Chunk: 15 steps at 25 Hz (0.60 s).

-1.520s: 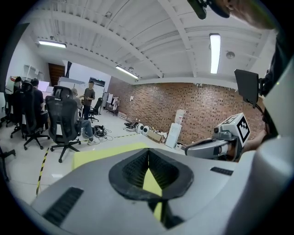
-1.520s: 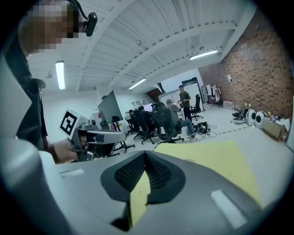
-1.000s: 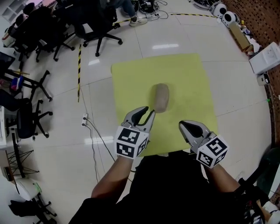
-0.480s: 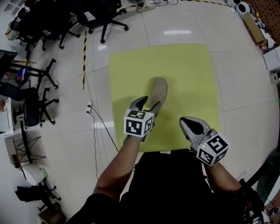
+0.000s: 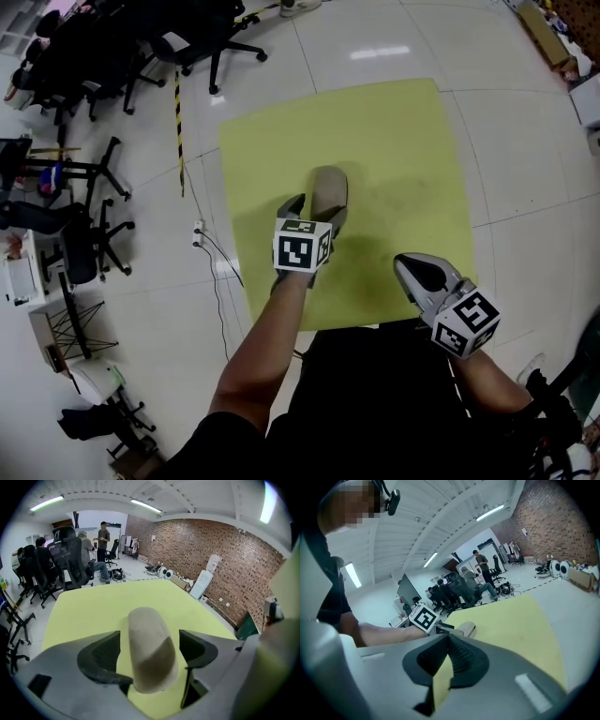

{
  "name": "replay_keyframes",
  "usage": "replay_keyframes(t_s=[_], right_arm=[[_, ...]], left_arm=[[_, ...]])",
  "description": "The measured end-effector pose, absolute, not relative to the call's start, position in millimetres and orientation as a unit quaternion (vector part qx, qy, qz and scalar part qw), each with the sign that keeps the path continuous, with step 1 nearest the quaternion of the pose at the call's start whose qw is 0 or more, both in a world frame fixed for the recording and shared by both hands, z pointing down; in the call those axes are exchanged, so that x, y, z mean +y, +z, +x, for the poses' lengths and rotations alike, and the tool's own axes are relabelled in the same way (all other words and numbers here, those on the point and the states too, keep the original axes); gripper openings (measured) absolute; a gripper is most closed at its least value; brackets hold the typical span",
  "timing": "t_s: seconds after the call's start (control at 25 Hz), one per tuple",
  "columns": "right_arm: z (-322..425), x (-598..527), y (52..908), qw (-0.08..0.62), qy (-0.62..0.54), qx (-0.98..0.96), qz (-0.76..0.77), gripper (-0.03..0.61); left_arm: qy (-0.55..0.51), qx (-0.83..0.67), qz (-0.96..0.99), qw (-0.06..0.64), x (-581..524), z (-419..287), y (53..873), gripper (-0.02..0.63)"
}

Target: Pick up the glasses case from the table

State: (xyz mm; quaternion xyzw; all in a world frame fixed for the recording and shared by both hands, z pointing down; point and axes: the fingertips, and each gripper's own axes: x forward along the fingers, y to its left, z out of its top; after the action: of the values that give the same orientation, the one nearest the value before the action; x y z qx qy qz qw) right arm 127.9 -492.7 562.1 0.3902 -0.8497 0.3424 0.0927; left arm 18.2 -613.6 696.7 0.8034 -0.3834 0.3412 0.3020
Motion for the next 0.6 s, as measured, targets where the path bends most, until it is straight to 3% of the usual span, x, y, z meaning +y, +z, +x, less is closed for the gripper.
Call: replay_keyframes(t_s=[0.6], right_arm=[[148,-485,575,0.079,0.369,-0.833,0.404,0.002]], left_arm=[[0.406,-0.373,0.776,0.307,-615,35,745,0.425]])
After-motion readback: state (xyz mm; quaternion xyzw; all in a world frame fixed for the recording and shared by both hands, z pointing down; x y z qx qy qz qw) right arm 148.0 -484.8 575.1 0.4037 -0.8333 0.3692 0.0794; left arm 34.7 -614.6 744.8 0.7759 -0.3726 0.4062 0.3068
